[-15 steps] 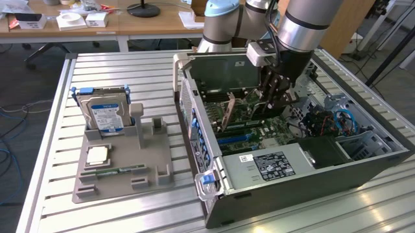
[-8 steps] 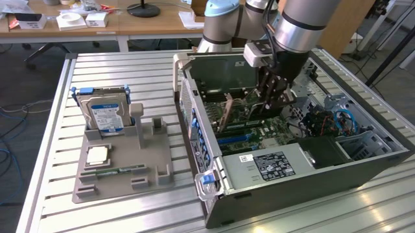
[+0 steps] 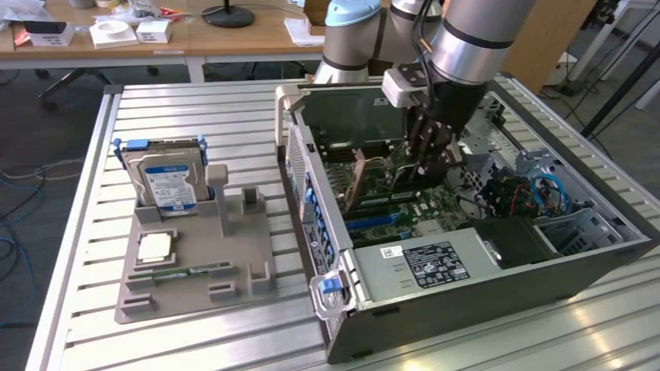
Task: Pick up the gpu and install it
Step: 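Insert the gpu into the slot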
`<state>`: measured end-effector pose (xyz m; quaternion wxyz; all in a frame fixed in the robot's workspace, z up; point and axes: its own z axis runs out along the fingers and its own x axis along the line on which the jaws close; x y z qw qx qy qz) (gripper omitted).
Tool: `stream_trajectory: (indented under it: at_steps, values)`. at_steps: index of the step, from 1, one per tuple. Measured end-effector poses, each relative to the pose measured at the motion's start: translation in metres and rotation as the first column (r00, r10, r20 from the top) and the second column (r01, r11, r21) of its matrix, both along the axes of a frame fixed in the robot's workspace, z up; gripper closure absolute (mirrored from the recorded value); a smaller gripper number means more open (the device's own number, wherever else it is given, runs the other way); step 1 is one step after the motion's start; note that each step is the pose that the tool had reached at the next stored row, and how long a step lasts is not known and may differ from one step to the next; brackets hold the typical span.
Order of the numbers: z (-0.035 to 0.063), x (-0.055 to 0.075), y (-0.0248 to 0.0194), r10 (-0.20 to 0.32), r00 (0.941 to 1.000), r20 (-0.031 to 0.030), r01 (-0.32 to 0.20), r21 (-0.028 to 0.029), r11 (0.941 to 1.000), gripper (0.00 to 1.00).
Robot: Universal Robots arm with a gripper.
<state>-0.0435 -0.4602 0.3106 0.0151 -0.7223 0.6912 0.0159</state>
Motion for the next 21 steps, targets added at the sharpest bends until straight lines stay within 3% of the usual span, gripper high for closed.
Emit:
stream_trajectory:
  at_steps: [11, 18, 21]
  values:
    - [-0.0144, -0.002, 0.0000, 0.012, 0.9999, 0.0020, -0.012, -0.0003, 0.9999, 0.74]
    - [-0.0176, -0.004, -0.0001, 0.023, 0.9997, 0.0039, -0.023, -0.0007, 0.9997, 0.74]
    - [-0.0199, -0.005, 0.0001, 0.029, 0.9996, 0.0076, -0.029, -0.0003, 0.9996, 0.74]
